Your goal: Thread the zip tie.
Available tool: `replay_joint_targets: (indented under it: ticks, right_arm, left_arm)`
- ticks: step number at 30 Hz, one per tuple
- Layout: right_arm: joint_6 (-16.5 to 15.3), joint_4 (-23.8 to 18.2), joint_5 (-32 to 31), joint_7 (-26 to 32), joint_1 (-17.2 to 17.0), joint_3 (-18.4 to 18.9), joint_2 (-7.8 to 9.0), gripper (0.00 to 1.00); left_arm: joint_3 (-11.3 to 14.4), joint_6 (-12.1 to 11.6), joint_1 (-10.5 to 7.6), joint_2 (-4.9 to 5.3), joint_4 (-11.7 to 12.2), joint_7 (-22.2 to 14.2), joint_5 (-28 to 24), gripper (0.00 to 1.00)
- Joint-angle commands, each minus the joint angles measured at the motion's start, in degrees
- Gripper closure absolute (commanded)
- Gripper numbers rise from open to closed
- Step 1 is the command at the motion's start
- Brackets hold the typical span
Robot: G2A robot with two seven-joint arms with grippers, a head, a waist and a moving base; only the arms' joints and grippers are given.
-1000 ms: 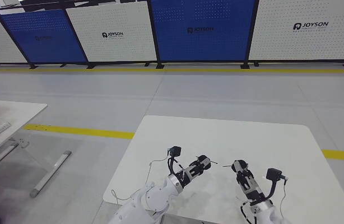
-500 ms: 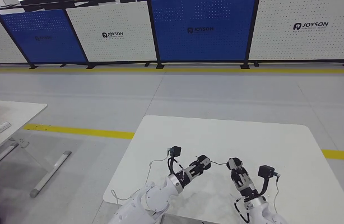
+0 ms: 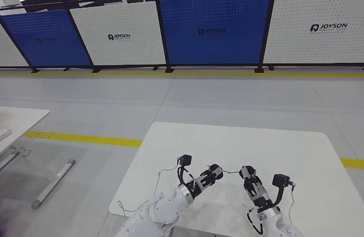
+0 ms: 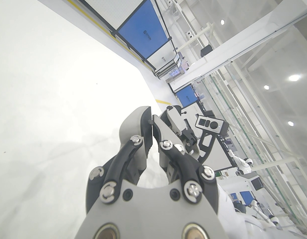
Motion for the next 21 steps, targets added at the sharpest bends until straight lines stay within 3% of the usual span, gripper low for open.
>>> replay_joint_targets:
  ticks: [1,21]
  right_arm:
    - [-0.1,0.2,0.5,0.5,0.1,0.2,-0.11,1.00]
    - [-0.8,0.1,-0.6,1.4,-0.3,0.9,-1.01,1.00]
  left_arm:
    - [0.0,0.0,0.00,0.00,0.0,0.0,0.0,1.00]
    - [0.0,0.0,0.00,0.00,0.0,0.0,0.0,1.00]
